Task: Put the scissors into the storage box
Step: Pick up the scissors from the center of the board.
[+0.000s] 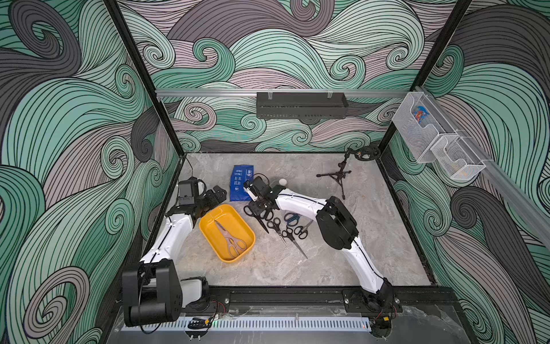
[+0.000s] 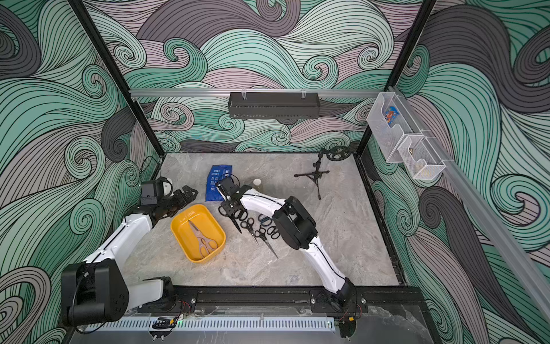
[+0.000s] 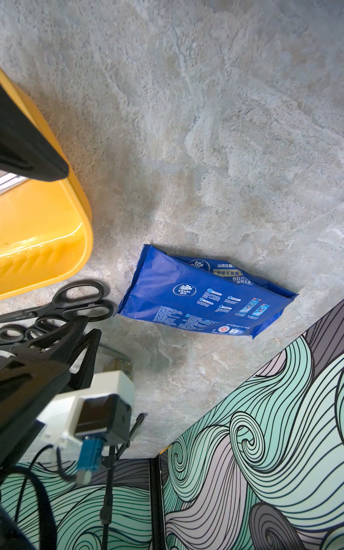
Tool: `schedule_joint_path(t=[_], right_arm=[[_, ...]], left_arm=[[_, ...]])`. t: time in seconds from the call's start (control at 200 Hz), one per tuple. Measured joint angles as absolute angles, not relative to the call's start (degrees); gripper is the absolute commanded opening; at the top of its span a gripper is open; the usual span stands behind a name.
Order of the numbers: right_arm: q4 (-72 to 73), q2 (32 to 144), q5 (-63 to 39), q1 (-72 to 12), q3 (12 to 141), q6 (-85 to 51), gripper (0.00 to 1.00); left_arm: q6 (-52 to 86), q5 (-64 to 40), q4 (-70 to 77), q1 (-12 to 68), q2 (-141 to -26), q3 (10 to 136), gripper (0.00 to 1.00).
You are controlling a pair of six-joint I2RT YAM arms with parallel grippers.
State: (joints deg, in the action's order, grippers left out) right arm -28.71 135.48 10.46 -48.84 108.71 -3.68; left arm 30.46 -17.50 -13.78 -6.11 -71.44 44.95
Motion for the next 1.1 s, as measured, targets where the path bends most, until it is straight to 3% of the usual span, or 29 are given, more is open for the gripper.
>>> schedule_joint_path(t=[0.645,0.991,1.096], right_arm=[[-28.3,137.9,11.9,-48.8,109.9,-2.5,0.23],[-27.4,138.1,11.9,-48.9,110.0,-2.3,0.0],[-27.4,138.1,12.0,-48.9,110.0,-2.2,0.0]], left_arm=[[29.9,-16.9,-14.6,-6.1,-71.9,45.3,0.99],[29.9,-16.7,-14.9,-6.1,-71.9,46.0,0.98],[30.0,-16.7,-15.0,-6.1,-71.9,46.0,0.98]])
